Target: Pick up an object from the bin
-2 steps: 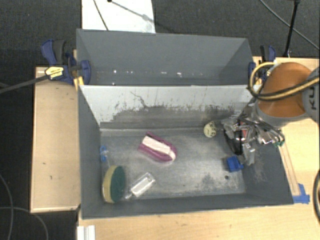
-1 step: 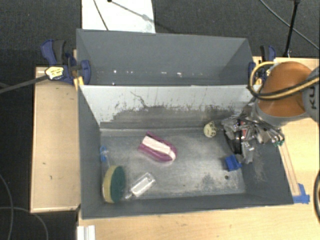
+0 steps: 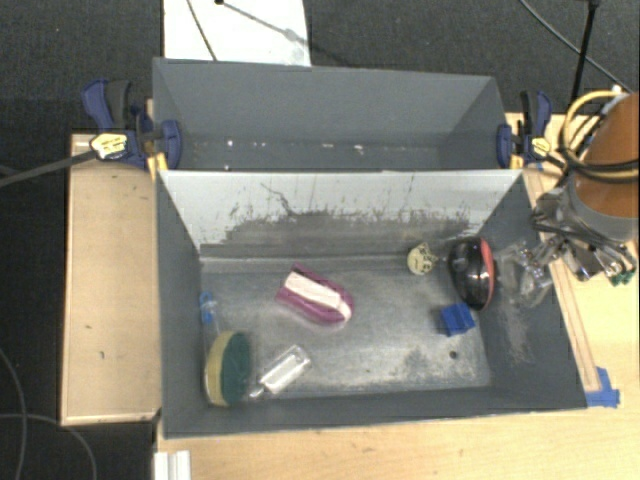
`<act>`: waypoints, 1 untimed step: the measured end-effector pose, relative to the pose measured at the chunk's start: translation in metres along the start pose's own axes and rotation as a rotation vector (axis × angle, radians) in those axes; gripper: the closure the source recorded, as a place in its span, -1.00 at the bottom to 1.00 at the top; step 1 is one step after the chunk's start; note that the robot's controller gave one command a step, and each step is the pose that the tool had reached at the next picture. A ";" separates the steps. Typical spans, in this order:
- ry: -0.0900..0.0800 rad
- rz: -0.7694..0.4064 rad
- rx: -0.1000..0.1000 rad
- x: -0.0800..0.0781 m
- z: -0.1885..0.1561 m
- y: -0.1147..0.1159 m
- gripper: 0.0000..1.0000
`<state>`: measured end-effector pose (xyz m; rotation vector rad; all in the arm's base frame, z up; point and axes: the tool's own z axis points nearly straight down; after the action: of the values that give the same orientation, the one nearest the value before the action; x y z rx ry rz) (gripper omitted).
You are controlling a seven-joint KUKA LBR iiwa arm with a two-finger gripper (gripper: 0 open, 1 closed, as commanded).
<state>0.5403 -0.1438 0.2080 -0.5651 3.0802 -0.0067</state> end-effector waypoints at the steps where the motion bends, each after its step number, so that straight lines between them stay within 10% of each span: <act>1: 0.006 0.000 -0.005 0.001 0.005 0.001 -1.00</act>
Offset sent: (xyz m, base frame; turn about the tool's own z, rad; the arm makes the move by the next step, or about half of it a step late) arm 0.0000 0.0000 0.0000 0.0000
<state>0.5396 -0.1435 0.2031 -0.5664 3.0869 -0.0009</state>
